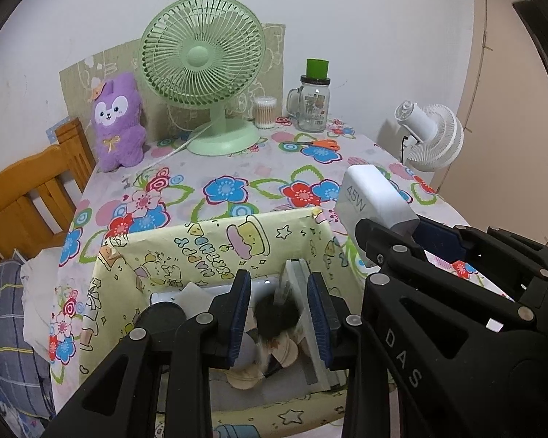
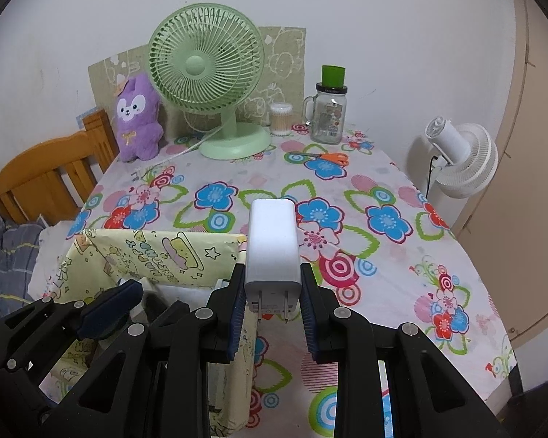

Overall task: Organize rigid objects
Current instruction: 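Lower the charger and key fob into the box and open both tools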

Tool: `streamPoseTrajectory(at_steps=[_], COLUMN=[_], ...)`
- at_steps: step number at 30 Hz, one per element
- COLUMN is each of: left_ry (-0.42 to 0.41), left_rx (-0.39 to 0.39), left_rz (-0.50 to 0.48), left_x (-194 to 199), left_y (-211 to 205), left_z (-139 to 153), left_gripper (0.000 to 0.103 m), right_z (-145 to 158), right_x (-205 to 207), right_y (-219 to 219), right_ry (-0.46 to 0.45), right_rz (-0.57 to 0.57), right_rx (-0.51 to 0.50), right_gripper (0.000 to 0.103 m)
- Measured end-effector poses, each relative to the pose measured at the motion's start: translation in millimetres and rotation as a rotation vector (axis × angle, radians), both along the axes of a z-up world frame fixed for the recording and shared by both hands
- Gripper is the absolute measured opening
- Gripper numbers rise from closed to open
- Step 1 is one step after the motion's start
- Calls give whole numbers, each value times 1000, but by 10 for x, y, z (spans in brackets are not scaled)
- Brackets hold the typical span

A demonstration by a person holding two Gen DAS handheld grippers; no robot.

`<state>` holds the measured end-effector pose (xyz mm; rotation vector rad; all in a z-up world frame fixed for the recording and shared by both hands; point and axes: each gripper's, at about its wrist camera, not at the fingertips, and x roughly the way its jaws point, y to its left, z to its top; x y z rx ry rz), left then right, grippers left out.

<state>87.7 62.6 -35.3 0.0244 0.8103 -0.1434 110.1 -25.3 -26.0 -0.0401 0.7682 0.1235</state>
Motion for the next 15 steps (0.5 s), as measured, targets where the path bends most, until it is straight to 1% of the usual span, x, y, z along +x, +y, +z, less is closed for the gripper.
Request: streamPoseTrajectory(at_steps=[7,11,12,14,15], left_ry=[35,39,36,28,25], left_rx=[-21,-26,-28,-30,-30], left_rz=[-11,-22,-24,-24,-26], left_x=[-11,-40,-50,-70,-82], left_y=[61,75,82,102,112], left_z=[-153,-178,-169,-145,-132], left_gripper=[33,33,34,39,40], right_z=[-109,-136,-132,-101,-80], right_x=[-9,-25,-38,-59,-72], right_y=[72,90,90,98,103], right_ry=[15,20,18,6,-1], right_rz=[-2,-14,-16,-21,-23], right_rx=[-32,-42,-43,-45,-48], right_gripper=[30,30,30,30,30])
